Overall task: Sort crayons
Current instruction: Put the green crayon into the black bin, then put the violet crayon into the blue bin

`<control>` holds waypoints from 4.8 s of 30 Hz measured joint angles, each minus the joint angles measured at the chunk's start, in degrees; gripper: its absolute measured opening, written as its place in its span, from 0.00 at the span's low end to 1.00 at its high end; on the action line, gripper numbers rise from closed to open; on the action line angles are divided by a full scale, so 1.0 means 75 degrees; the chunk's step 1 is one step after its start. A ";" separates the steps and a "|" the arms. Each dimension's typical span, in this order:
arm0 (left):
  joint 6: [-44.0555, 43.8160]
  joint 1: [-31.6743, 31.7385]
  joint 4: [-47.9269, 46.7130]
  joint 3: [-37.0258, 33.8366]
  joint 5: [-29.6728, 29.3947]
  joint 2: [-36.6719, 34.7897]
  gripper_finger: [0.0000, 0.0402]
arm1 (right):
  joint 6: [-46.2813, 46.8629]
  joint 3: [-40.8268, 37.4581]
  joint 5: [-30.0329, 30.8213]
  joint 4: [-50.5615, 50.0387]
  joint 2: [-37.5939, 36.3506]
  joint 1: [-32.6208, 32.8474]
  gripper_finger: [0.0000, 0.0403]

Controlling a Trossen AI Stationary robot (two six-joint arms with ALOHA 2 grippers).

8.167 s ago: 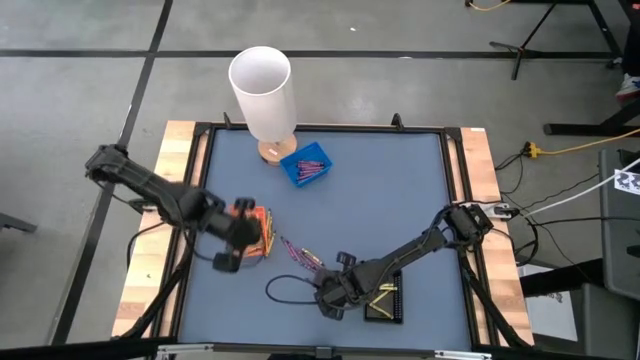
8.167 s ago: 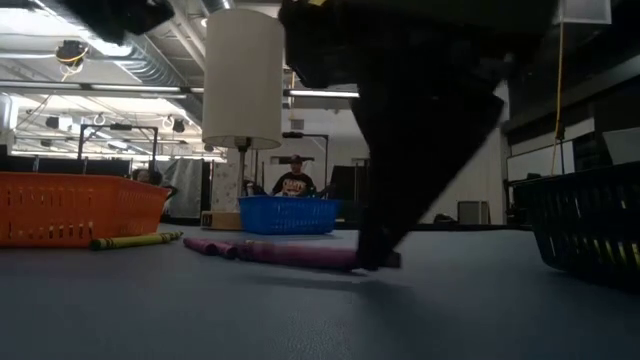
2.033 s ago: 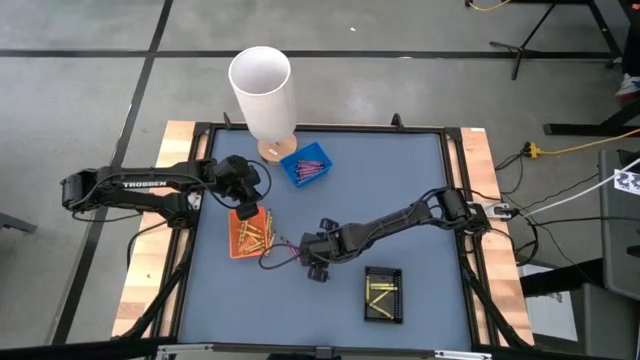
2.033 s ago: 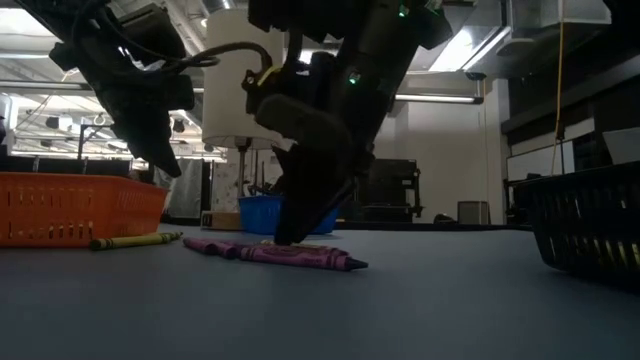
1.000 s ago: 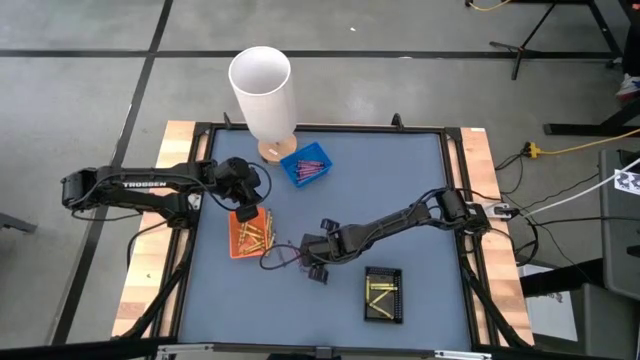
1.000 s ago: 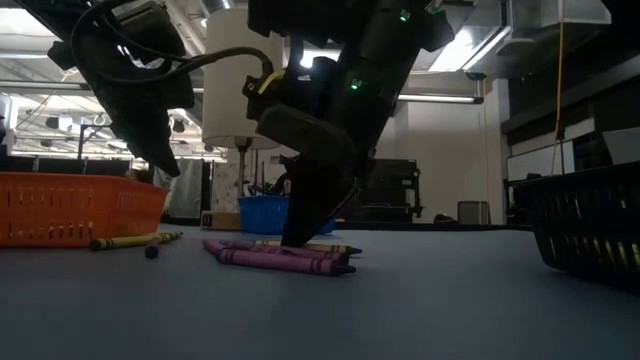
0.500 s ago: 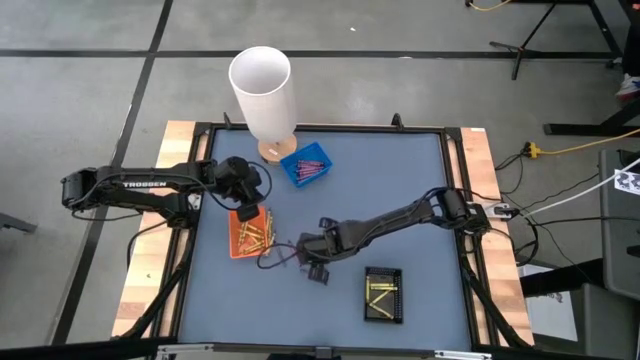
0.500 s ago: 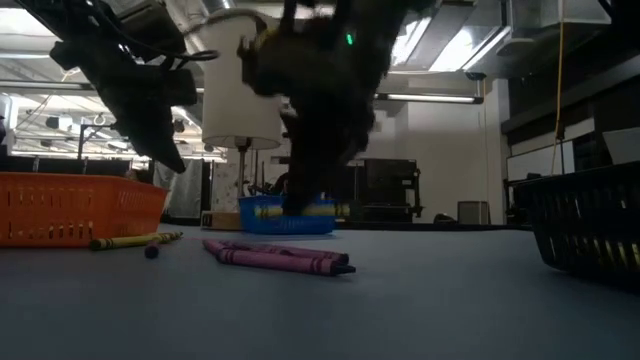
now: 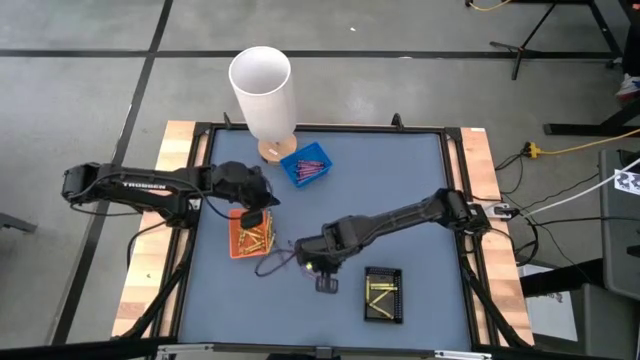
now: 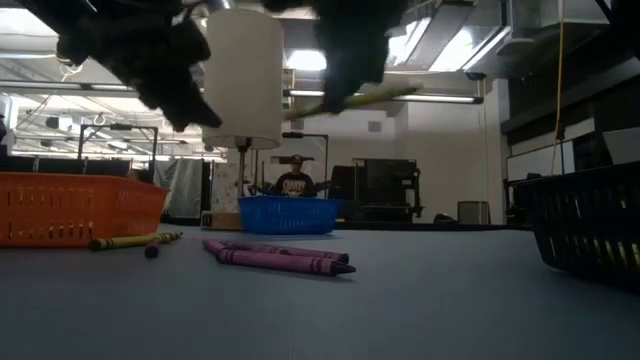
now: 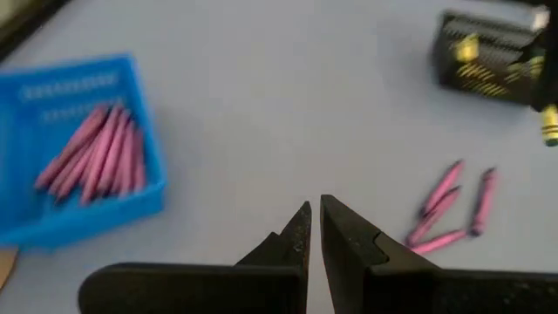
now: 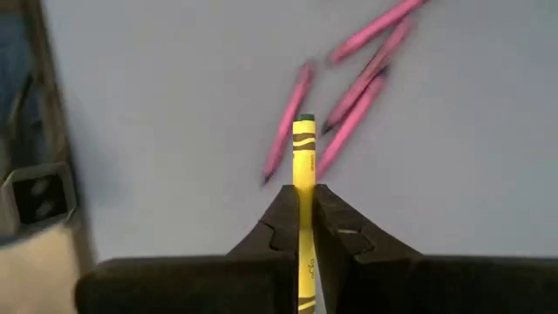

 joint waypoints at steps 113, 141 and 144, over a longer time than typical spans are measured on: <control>0.2213 -0.2718 -0.0032 0.2433 -0.0216 0.5709 0.29 | 0.2907 -0.0336 0.0727 -0.1823 0.0006 0.3055 0.37; 0.2213 -0.2721 -0.0632 0.2460 -0.0336 0.5689 0.02 | 0.2906 -0.0336 0.0724 -0.1821 0.0009 0.3058 0.37; 0.2216 -0.2721 -0.0630 0.2460 -0.0347 0.5686 0.01 | 0.2906 -0.0336 0.0725 -0.1823 0.0009 0.3055 0.37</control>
